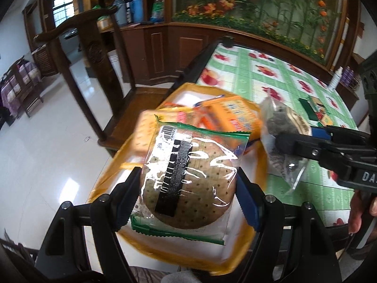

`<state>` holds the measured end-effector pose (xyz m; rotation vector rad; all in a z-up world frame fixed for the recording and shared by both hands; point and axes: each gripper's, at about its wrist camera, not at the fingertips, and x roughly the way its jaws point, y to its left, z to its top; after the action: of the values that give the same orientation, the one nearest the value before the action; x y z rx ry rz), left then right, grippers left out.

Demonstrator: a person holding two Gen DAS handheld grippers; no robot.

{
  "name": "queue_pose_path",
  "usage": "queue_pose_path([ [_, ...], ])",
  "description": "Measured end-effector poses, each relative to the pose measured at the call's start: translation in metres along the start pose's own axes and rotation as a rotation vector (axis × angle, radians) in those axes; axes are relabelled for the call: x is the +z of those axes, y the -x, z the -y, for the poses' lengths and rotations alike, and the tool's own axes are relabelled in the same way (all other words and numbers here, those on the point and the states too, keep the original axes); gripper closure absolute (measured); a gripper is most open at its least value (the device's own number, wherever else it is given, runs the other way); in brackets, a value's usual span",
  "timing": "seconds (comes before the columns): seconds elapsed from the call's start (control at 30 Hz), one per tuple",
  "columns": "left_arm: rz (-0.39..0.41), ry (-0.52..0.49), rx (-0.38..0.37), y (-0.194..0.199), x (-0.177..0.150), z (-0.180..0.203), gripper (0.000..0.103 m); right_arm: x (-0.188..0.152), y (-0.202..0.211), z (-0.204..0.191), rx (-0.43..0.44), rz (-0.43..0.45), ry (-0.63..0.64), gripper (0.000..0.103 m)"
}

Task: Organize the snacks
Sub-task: 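Carry both held bags over the white tray, then lower both bags into the white tray and open both grippers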

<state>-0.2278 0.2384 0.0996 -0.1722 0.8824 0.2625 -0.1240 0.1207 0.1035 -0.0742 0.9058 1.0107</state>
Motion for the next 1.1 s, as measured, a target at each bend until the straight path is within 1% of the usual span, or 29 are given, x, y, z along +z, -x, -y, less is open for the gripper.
queue_pose_path([
  [0.13, -0.026, 0.033, 0.024, -0.008, -0.008, -0.02, 0.026, -0.001, -0.015, -0.013, 0.018, -0.032, 0.027, 0.058],
  [0.2, -0.033, 0.038, 0.028, -0.01, -0.01, -0.024, 0.026, -0.002, -0.022, -0.02, 0.025, -0.05, 0.037, 0.058],
  [0.5, -0.053, 0.03, 0.054, -0.027, -0.017, -0.027, 0.026, -0.009, -0.051, -0.028, 0.038, -0.123, 0.04, 0.058],
  [0.6, -0.044, 0.017, 0.077, -0.03, -0.016, -0.026, 0.026, -0.011, -0.058, -0.027, 0.038, -0.142, 0.034, 0.058],
  [0.7, -0.036, 0.0, 0.103, -0.033, -0.017, -0.024, 0.026, -0.012, -0.061, -0.031, 0.048, -0.153, 0.043, 0.058],
  [0.8, -0.04, -0.006, 0.11, -0.035, -0.02, -0.026, 0.026, -0.014, -0.061, -0.033, 0.048, -0.159, 0.045, 0.058],
  [1.0, -0.064, 0.009, 0.123, -0.043, -0.025, -0.026, 0.025, -0.014, -0.06, -0.034, 0.071, -0.167, 0.017, 0.053],
  [1.1, -0.068, 0.025, 0.125, -0.043, -0.024, -0.03, 0.025, -0.013, -0.053, -0.031, 0.069, -0.161, 0.007, 0.048],
])
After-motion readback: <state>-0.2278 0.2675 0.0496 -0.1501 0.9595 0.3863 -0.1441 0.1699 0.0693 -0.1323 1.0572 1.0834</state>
